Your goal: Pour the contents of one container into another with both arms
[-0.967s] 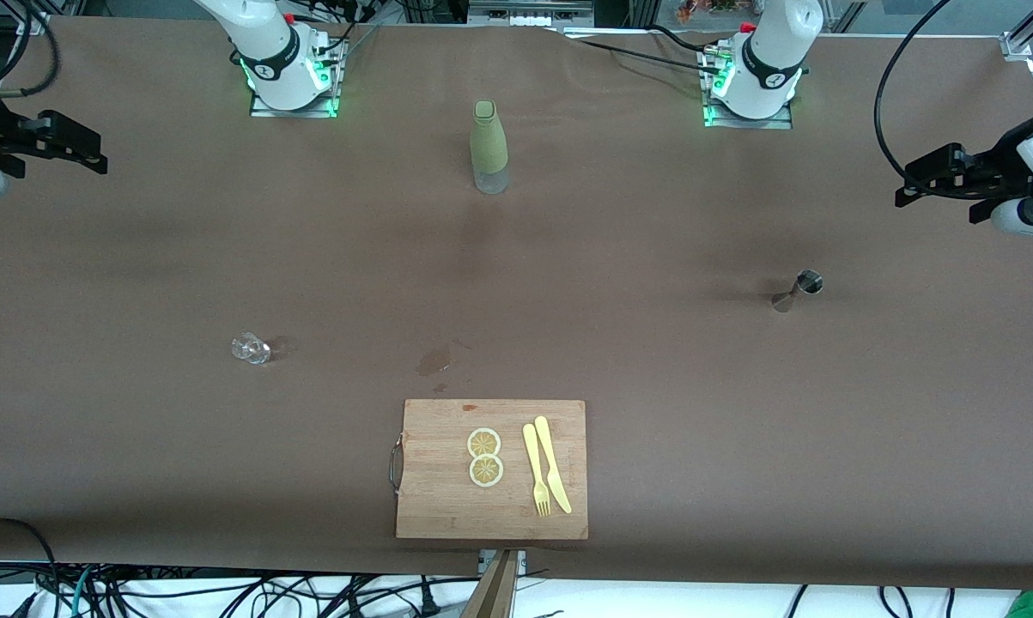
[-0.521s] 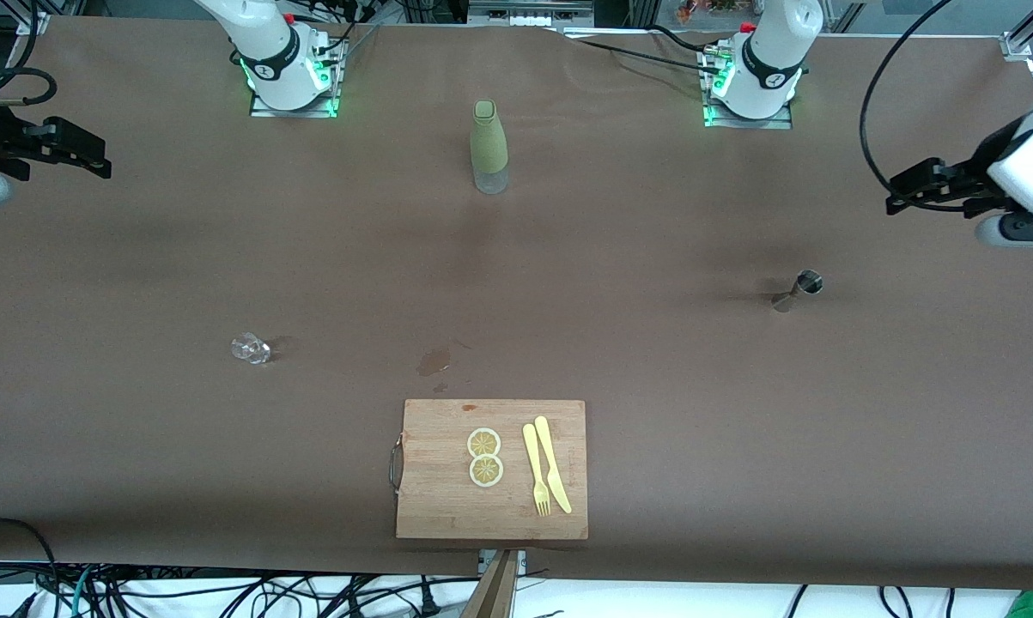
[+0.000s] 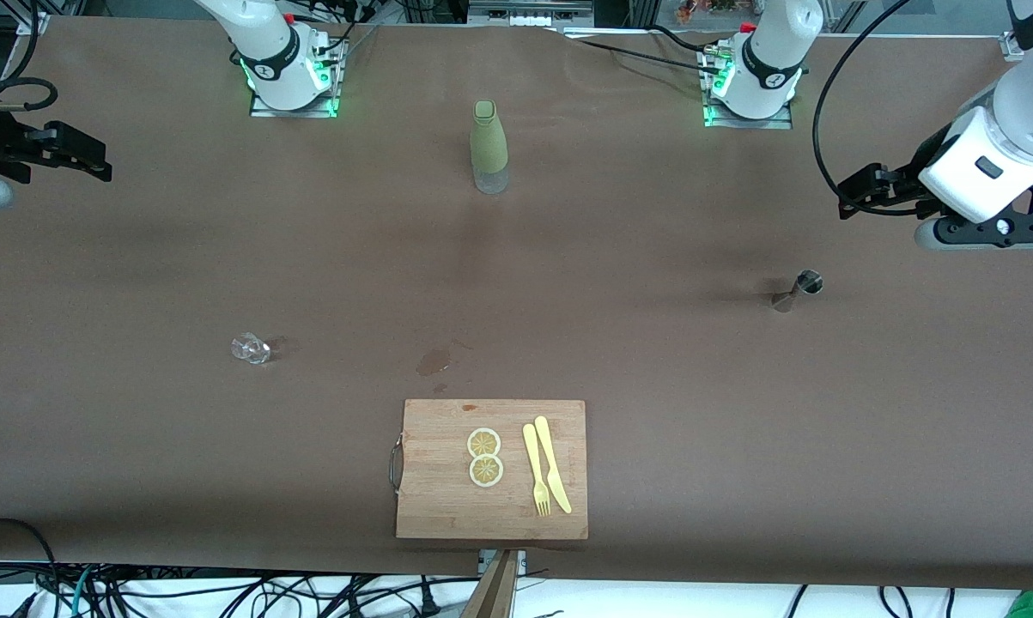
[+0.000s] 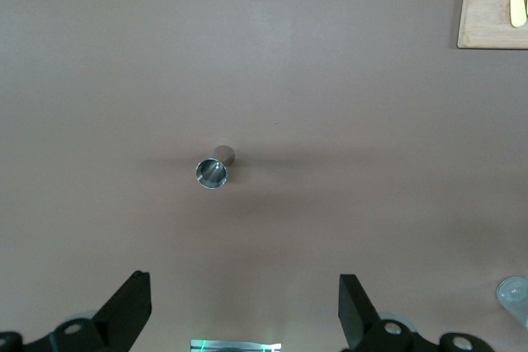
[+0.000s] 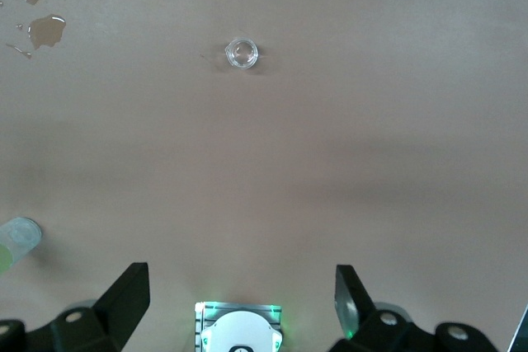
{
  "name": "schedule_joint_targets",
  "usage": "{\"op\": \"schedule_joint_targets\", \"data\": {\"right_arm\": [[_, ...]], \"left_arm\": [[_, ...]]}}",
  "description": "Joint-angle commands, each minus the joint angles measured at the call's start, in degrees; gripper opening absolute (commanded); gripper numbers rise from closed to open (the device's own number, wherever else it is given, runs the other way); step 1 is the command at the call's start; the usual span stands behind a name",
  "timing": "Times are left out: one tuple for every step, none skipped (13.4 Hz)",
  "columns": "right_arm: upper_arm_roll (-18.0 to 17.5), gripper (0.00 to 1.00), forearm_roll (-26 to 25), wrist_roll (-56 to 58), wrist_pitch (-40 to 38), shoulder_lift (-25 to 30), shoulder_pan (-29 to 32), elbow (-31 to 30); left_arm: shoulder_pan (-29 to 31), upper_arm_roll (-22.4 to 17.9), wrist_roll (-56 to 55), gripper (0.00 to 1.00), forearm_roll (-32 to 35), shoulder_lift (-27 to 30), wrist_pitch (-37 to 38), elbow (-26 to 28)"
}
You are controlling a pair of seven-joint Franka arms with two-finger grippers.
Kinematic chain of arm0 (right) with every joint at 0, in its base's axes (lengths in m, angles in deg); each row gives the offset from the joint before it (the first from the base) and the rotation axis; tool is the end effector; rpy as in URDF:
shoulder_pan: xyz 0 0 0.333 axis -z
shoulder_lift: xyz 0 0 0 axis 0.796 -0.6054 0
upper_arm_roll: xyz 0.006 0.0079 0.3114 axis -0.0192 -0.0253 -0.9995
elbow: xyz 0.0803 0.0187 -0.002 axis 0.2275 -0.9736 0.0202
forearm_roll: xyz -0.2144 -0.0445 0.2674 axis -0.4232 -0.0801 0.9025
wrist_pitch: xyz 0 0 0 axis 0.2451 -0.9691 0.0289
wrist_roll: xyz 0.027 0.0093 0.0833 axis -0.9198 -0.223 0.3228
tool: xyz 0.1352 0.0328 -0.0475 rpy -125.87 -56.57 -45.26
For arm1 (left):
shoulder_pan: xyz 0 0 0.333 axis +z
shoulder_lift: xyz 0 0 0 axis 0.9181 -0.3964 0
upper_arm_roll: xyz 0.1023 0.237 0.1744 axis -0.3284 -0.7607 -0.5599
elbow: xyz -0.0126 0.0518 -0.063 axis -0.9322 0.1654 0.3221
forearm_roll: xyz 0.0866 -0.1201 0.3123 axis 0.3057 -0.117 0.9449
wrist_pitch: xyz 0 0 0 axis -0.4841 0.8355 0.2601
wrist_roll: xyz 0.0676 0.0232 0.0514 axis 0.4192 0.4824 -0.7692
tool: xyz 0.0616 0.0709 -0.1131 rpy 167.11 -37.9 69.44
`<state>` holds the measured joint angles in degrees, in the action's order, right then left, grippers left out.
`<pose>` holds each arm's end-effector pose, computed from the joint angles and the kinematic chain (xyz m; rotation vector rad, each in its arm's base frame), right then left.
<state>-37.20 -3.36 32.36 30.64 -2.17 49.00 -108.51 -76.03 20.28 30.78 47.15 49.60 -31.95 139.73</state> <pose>0.4954 0.0061 0.5869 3.0907 0.0931 -0.2513 0.5137 -0.0639 0.5656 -3.1192 -0.0652 0.2107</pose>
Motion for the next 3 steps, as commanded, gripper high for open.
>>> {"op": "schedule_joint_targets", "data": {"right_arm": [[-0.21,1.0,-0.96,-0.53,0.48,0.47,0.32,-0.39],[-0.13,1.0,-0.96,-0.53,0.31,0.56,0.32,-0.39],[0.22,1.0,-0.96,-0.45,0.13,0.56,0.32,-0.39]], "left_arm": [[1.47,1.46,0.35,1.0,1.33,0.81,-0.8,-0.01],[1.56,1.28,0.53,1.0,0.63,0.99,-1.5,0.43],[1.65,1.11,0.61,1.0,-0.77,1.16,-1.68,0.96]]}}
